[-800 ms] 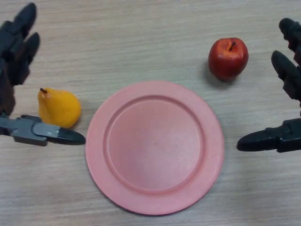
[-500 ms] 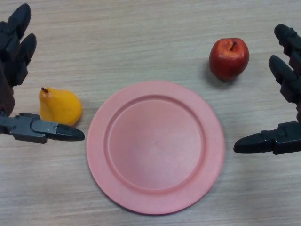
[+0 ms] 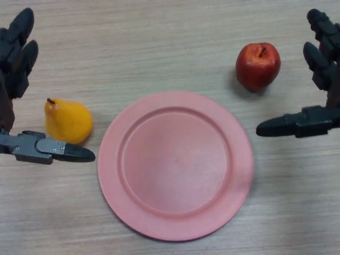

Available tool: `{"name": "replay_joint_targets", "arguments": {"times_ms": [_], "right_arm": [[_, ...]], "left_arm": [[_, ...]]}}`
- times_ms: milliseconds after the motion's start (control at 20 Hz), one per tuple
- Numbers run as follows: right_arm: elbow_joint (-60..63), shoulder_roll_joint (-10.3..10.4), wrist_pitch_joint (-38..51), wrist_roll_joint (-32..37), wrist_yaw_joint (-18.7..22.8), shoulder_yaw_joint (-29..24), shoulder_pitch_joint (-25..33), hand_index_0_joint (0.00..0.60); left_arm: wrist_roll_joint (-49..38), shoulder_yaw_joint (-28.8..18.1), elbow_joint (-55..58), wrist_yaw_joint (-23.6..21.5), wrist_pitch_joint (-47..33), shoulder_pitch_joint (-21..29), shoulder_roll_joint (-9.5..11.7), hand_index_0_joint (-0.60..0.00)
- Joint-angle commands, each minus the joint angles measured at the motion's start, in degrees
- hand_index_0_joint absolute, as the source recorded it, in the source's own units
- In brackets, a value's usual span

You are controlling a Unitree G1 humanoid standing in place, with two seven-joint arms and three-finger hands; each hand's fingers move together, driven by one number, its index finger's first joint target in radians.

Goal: Pick up the red apple and place it on the plate

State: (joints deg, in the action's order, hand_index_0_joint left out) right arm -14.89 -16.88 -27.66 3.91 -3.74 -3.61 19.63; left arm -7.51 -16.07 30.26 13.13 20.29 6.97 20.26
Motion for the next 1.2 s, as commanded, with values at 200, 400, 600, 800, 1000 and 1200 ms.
{"name": "replay_joint_targets", "arguments": {"times_ms": [200,400,600,800,1000,1200], "right_arm": [[15.49,-2.22,19.06,-3.51,3.05,-1.58,11.79,0.0],[27.54,-0.63,23.93,-5.78,4.14,0.1,17.04,0.0],[34.37,-0.04,27.95,-5.52,5.11,0.09,19.83,0.0],[38.1,-0.15,29.37,-4.71,4.89,-0.11,21.07,0.0],[47.4,-0.57,33.46,-6.8,5.5,0.97,26.17,0.0],[66.0,-1.18,40.78,-18.04,9.7,4.8,34.94,0.052]], "left_arm": [[-1.26,-5.25,2.85,-1.96,-6.32,1.09,3.15,0.0],[-1.74,-6.47,1.59,-2.42,-7.83,1.25,3.47,0.0],[-2.82,-7.7,0.77,-2.59,-8.24,0.78,4.19,0.0],[-2.76,-8.19,0.23,-2.5,-8.64,0.79,4.5,0.0],[-2.71,-9.35,-1.02,-1.72,-11.76,-0.23,4.43,0.0],[-0.94,-10.83,-0.78,-0.74,-13.83,-1.68,4.96,0.0]]}}
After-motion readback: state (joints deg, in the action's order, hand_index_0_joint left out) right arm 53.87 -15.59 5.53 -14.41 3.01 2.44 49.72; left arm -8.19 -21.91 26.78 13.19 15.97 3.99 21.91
